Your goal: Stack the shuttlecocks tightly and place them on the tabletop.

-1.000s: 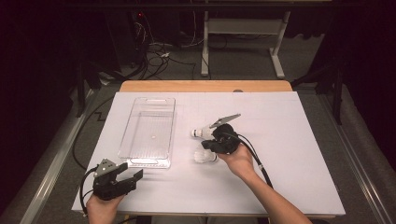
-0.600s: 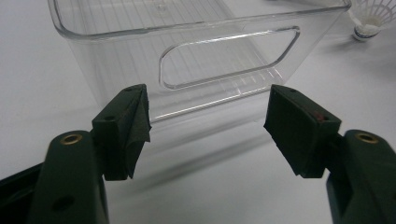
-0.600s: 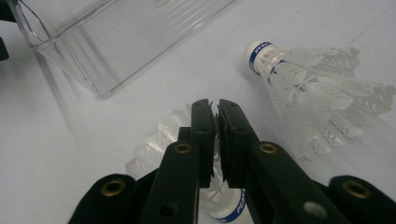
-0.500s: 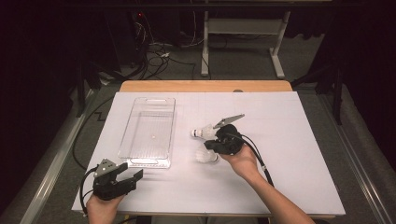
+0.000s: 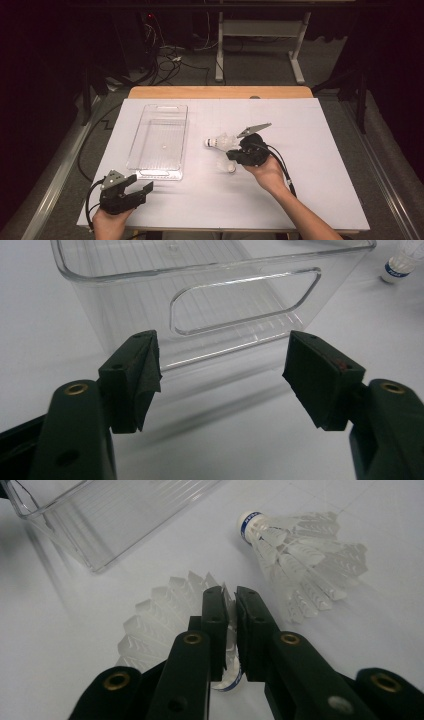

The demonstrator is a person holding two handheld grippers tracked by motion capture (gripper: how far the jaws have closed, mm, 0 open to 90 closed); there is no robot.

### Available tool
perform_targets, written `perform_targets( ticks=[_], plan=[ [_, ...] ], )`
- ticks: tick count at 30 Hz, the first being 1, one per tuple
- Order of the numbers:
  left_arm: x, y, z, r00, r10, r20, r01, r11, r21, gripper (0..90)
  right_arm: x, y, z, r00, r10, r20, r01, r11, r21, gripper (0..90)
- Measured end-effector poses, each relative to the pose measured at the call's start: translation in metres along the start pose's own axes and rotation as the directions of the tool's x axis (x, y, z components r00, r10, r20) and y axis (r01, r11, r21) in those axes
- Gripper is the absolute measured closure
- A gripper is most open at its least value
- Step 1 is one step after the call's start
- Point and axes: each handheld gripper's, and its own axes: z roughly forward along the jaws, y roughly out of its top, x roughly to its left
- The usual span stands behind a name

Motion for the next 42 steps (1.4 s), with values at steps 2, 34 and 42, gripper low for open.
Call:
perform_targets(
  ticks=[2,34,42],
  plan=[
    [0.000,0.000,0.000,1.0000,-0.001,0.000,0.001,1.0000,0.000,31.6,-0.001,-0.002,-0.002,1.0000,0.003,0.004,-0.003,1.000,0.002,83.8],
    [0.000,0.000,0.001,1.0000,-0.003,-0.001,0.003,1.0000,0.000,31.6,-0.025,-0.026,-0.013,0.9957,0.061,0.069,-0.062,0.998,0.007,80.5],
    [0.000,0.000,0.001,1.0000,-0.003,-0.001,0.003,1.0000,0.000,31.6,-0.030,-0.031,-0.013,0.9939,0.071,0.085,-0.073,0.997,0.018,78.5]
  ],
)
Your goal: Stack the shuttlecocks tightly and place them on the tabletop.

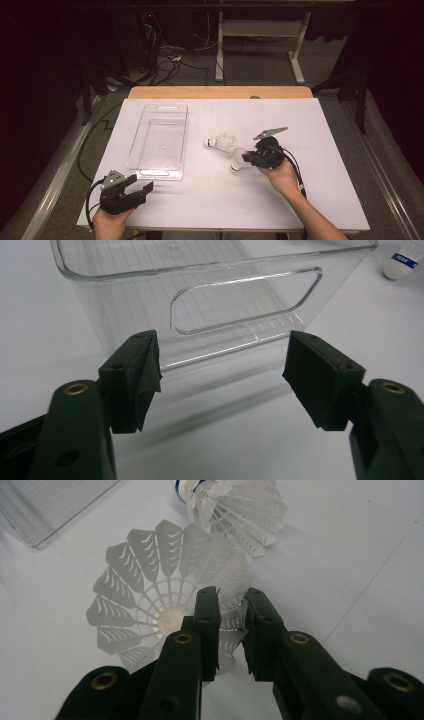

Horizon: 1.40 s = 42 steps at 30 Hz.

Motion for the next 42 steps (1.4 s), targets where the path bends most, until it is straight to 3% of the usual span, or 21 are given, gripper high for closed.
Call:
perform_targets(
  ticks=[13,25,42],
  plan=[
    [0.000,0.000,0.000,1.0000,0.000,-0.001,0.000,1.0000,0.000,31.6,-0.008,-0.007,0.001,0.9993,0.025,0.028,-0.025,1.000,0.008,74.7],
    [0.000,0.000,0.000,1.0000,-0.001,0.000,0.001,1.0000,-0.002,31.6,-0.019,-0.011,0.004,0.9958,0.067,0.062,-0.068,0.997,0.023,65.6],
    [0.001,0.000,-0.001,1.0000,-0.006,0.000,0.006,1.0000,-0.003,31.6,-0.033,-0.018,0.007,0.9915,0.110,0.069,-0.113,0.993,0.029,60.2]
  ],
)
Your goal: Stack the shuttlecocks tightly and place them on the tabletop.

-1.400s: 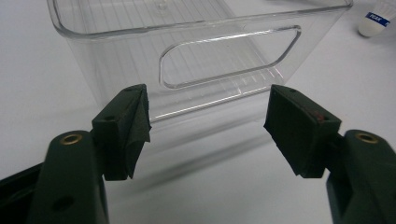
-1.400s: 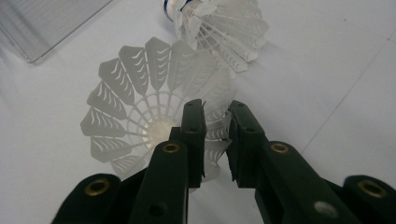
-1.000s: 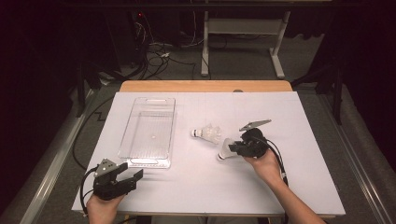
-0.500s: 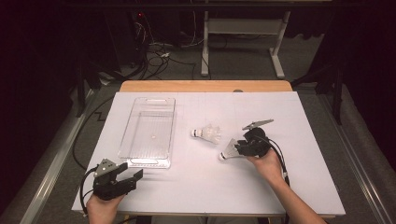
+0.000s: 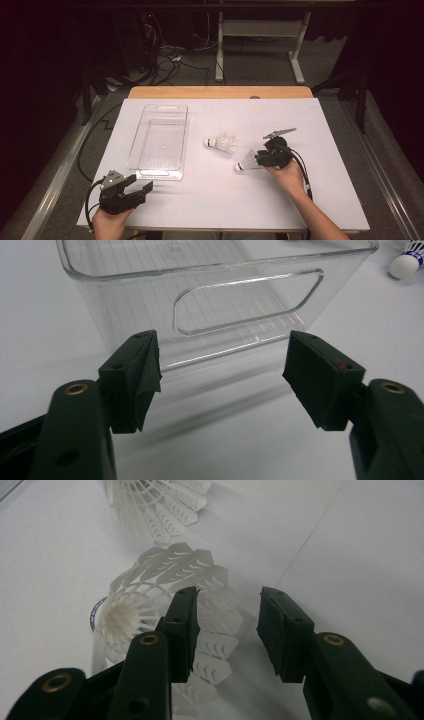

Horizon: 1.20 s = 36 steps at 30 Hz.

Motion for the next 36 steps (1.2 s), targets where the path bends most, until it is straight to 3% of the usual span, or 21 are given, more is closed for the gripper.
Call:
perform_targets(
  ticks=[36],
  plan=[
    [0.000,0.000,0.000,1.0000,0.001,-0.001,-0.001,1.0000,0.002,31.7,-0.011,-0.008,-0.029,0.9994,0.033,-0.015,-0.034,0.996,-0.084,64.2]
  ],
)
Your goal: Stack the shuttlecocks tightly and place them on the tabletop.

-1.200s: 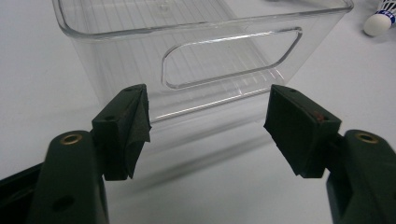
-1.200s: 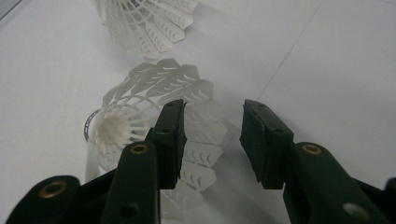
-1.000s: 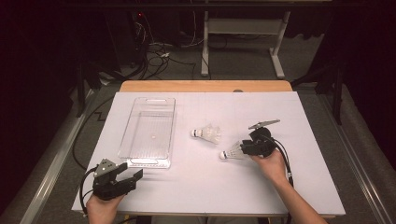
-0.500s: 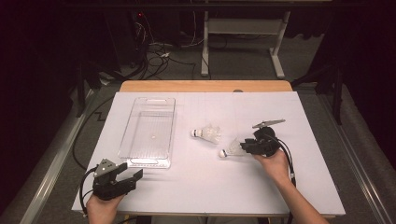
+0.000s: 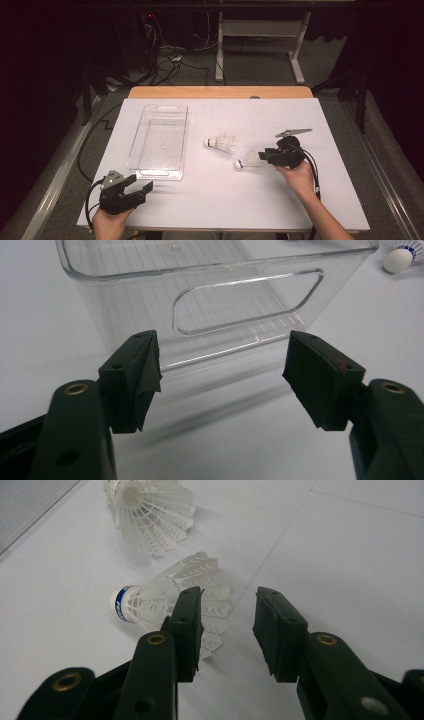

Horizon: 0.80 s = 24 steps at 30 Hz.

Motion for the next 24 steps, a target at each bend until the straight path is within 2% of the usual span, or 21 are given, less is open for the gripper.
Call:
perform_targets(
  ticks=[16,24],
  plan=[
    [0.000,0.000,0.000,1.0000,0.002,0.000,-0.002,1.0000,0.001,31.6,0.008,-0.005,-0.019,0.9992,-0.032,-0.025,0.031,0.999,-0.034,65.3],
    [0.000,0.000,0.000,1.0000,0.000,-0.001,0.000,1.0000,0.000,31.7,0.013,-0.010,-0.020,0.9981,-0.044,-0.044,0.043,0.998,-0.035,65.3]
  ],
)
